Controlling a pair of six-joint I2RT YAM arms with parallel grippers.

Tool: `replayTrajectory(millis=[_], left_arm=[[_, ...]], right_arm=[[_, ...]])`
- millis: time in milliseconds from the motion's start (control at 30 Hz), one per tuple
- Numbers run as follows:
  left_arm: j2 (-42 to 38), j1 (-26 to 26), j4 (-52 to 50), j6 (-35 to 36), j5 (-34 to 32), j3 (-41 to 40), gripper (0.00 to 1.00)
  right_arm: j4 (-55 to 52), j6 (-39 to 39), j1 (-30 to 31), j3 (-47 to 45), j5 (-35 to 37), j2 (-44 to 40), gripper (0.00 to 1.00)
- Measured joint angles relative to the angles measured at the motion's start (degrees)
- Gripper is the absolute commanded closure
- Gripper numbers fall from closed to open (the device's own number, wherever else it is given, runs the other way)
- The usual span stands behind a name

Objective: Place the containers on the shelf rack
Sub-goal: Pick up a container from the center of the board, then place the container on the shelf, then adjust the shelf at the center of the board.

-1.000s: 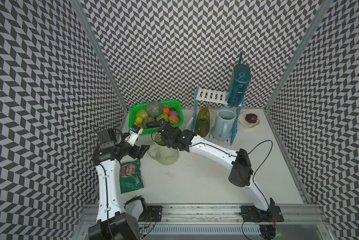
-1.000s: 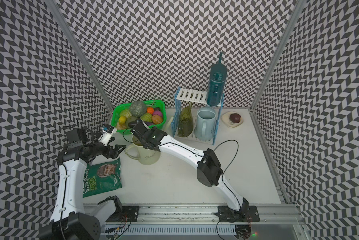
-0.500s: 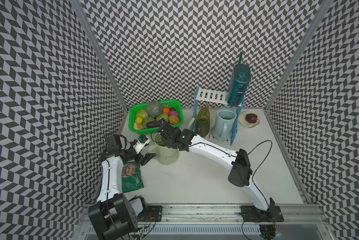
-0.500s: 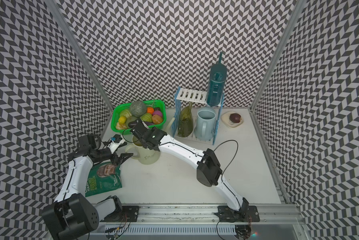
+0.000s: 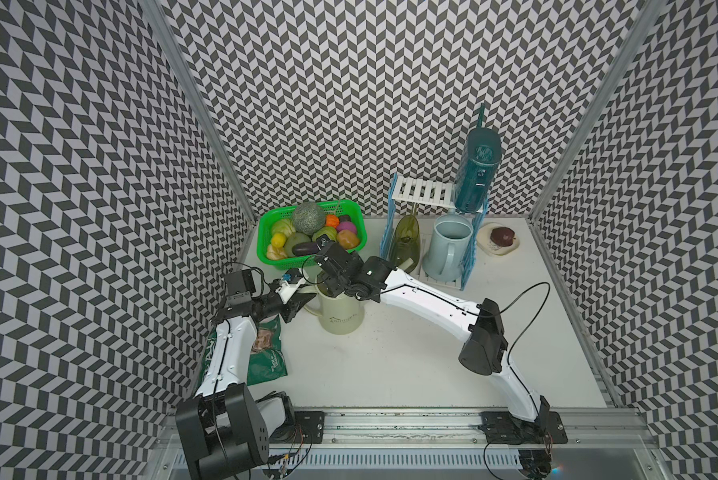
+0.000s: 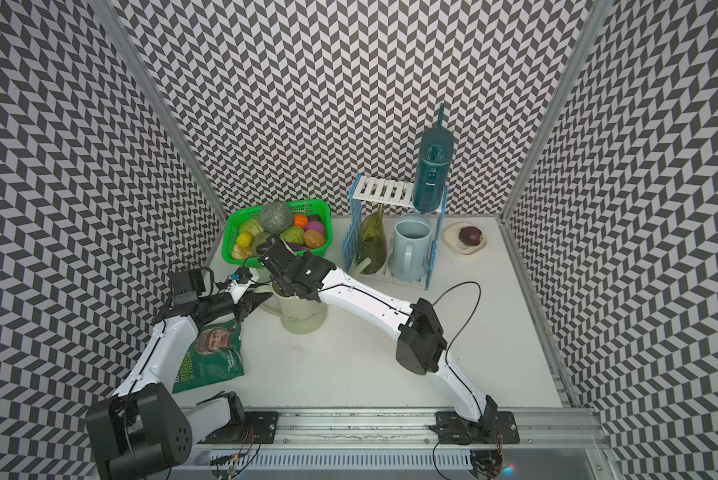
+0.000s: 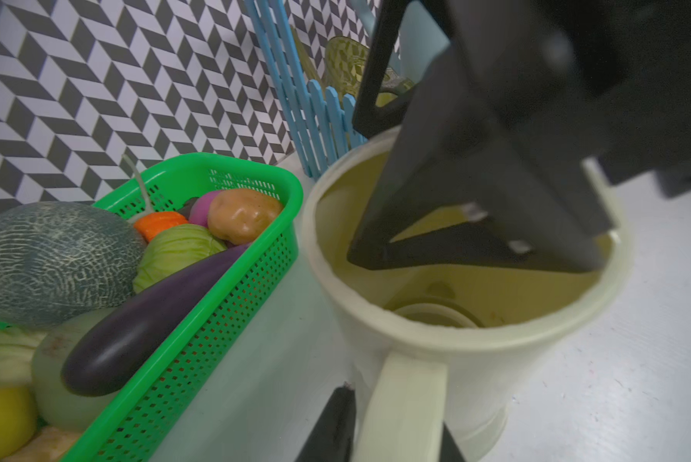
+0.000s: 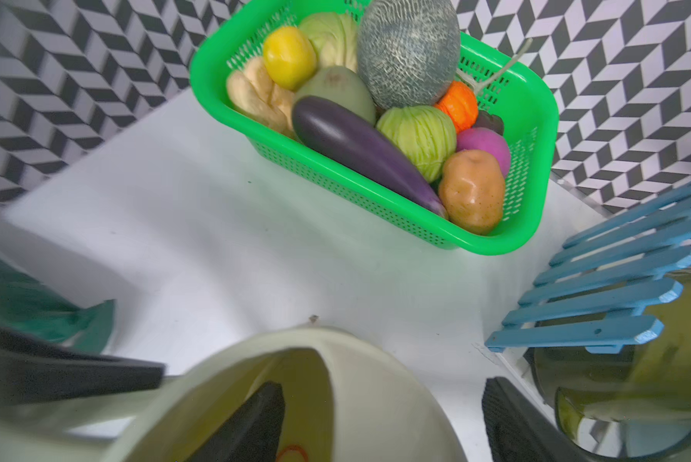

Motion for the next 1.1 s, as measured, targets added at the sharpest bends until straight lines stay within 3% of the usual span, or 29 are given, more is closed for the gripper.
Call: replayTrajectory(millis=[167,367,567,733,967,1100], left_arm=[[-1.29,0.24,-0.11,-1.09,-0.9,-0.02,0.95],[-4.57,2.58,-4.55,-0.98,-1.99,0.35,1.0],[-4.87,6.71,-13.55,-0.76,-2.03,5.31,1.0],[-4.85,11.82,-21.29,-1.77,-1.46,12.92,1.0],[-5.64,14.36,-24.52,-14.97,-3.06,24.9,1.0],[-6.1,9.46,-23.26,-27.52,-6.69,34.53,1.0]], right_arm=[[1.92,-0.81,1.55,-1.11,-2.4,-6.43,0.15],[7.89,-1.9,2.47,-8.74,-6.14,-17.84,0.14],[13.57,-2.51,2.45,-20.11,-8.87,-28.61,0.13],[17.25,-2.38,2.45,-34.82,-8.24,-41.55,0.07],[19.85,-0.11,2.25,-50.82,-1.27,-64.5,0.0],[16.96,3.34,-0.33,-54.88,3.61,-72.52,0.0]])
